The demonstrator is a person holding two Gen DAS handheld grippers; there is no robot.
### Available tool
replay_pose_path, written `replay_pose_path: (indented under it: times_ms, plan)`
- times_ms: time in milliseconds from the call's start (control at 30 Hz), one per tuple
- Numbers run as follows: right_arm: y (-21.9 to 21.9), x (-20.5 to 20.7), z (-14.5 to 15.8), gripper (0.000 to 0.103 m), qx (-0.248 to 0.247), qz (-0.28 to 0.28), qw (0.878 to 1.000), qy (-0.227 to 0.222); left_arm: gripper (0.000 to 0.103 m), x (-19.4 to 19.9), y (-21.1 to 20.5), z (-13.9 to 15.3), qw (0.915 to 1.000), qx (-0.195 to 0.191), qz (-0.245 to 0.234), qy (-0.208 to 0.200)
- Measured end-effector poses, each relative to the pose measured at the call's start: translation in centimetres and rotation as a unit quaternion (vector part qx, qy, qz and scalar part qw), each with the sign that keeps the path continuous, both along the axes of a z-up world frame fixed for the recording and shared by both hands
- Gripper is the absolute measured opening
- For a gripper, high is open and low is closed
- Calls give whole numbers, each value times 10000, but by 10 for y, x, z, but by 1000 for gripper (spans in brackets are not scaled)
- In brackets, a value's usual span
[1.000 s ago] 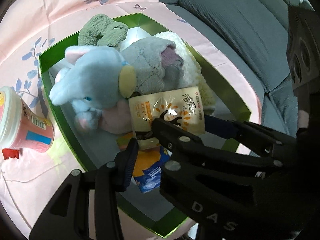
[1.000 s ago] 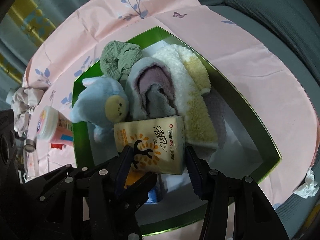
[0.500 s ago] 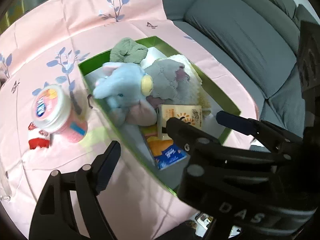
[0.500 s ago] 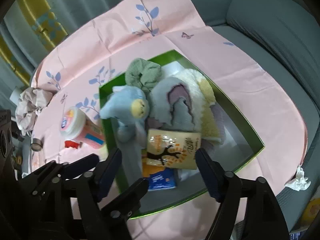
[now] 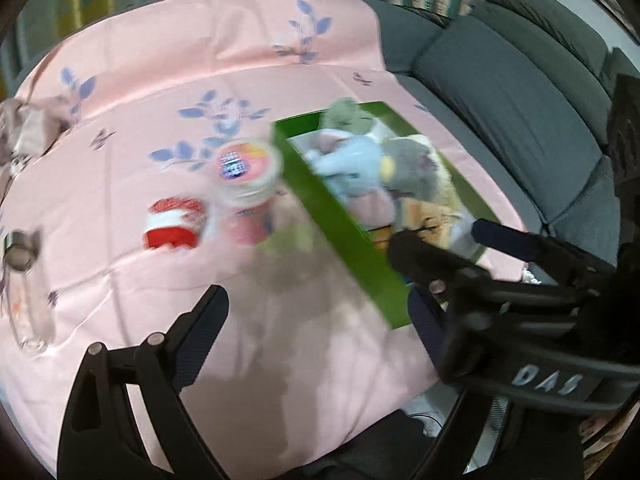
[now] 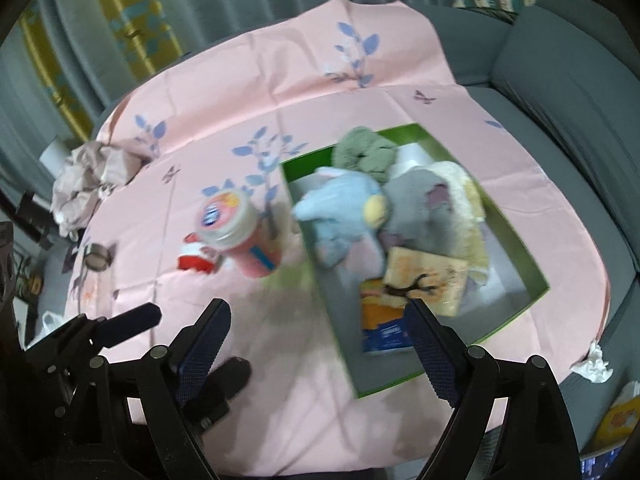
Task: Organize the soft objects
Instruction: 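Move both tools back over the red-and-white sock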
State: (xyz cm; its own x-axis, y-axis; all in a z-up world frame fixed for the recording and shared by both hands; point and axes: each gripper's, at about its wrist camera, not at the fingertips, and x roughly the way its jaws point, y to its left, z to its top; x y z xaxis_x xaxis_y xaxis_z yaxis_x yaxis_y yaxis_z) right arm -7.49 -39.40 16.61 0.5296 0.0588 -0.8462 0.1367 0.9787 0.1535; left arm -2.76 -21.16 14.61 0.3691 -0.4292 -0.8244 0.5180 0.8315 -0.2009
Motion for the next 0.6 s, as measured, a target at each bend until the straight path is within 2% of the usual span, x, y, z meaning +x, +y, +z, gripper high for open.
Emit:
replay_pose_path:
  times_ms: [100,267,400,600]
  plan:
    - [16,-1,0,89,18,106,9999,-13,91,1,27,-2,9998,-54,186,51]
    - [39,-1,-2,89,73,207,9998,-5,91,6,86,-7,9963,59,856,-56]
    - [60,4,-4,89,147,325,9994,-18,91,1,124,-19,9933,182,1131,-130]
    - [95,18,-18,89,365,474,9982,91,91,2,171,-53,9852,265,1681,208]
